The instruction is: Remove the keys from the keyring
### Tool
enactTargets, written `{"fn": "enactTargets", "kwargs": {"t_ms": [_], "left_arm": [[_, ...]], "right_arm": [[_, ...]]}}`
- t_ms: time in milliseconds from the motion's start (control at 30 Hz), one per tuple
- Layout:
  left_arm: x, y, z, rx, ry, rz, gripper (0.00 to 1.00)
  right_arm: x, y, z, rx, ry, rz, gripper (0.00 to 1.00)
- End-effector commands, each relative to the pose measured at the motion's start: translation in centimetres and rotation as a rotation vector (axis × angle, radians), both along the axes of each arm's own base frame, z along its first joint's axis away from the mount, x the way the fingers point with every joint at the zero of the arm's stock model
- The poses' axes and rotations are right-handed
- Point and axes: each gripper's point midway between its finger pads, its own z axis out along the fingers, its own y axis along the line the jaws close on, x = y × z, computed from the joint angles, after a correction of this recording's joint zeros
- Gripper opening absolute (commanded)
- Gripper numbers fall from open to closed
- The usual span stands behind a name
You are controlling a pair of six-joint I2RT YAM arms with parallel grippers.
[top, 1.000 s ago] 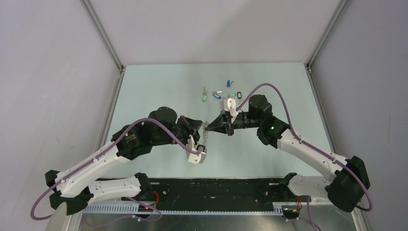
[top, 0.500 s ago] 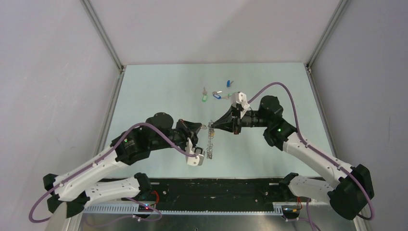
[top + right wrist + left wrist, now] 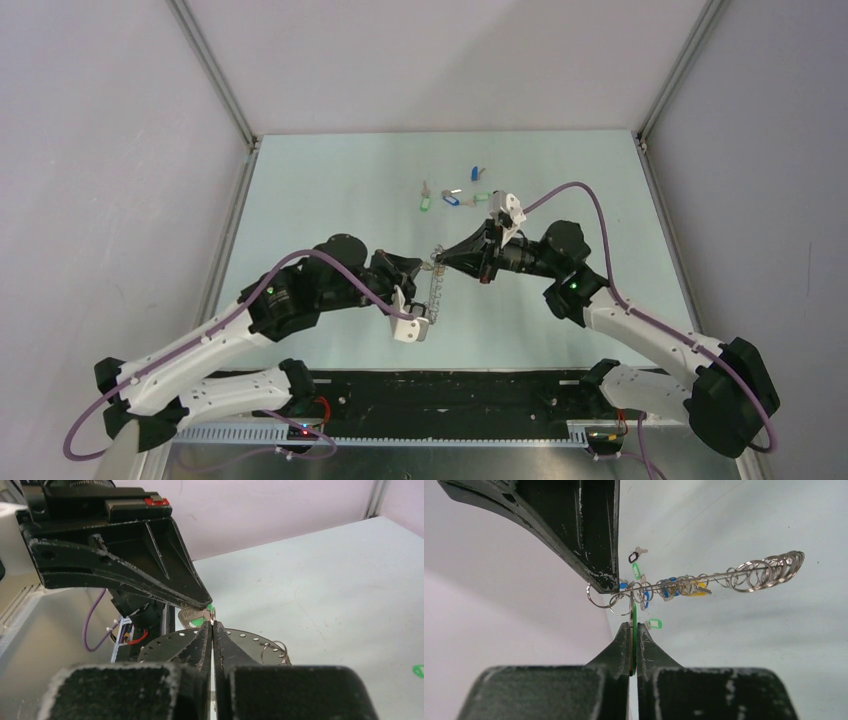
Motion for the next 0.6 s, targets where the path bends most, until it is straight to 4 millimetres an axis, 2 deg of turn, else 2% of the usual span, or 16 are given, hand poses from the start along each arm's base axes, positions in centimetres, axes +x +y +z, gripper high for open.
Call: {"fn": "enactTargets", "kwargs": {"t_ms": [0,67,133,333,567], "left_arm": [[-0.8,-0.8,0.2,-0.043,0.036,-0.033,0.0],[-0.6,-0.6,0.6,-0.055,0.028,-0.017,0.0],[-0.4,-0.3,1.1,-0.064,0.011,-0.006,0.0],[-0.7,0.2,2.5,-0.092,-0.028,-0.014,0.0],[-1.3,0.5,3.6,-0.118,-0.057,-0.045,0.0]], "right_arm": [[0.2,-0.2,5.4,0.163,-0.103,-0.058,0.15],[0.3,-0.3,4.4,0.122,-0.1,-0.06,0.36],[0.4,-0.5,3.6,0.076,-0.135,-0.078,0.4],[-0.2,-1.6,2.8,0.004,-0.225,-0.076,0.41],[-1.4,-1.4,1.9,-0.038,-0.336,-0.004,0.36]]}}
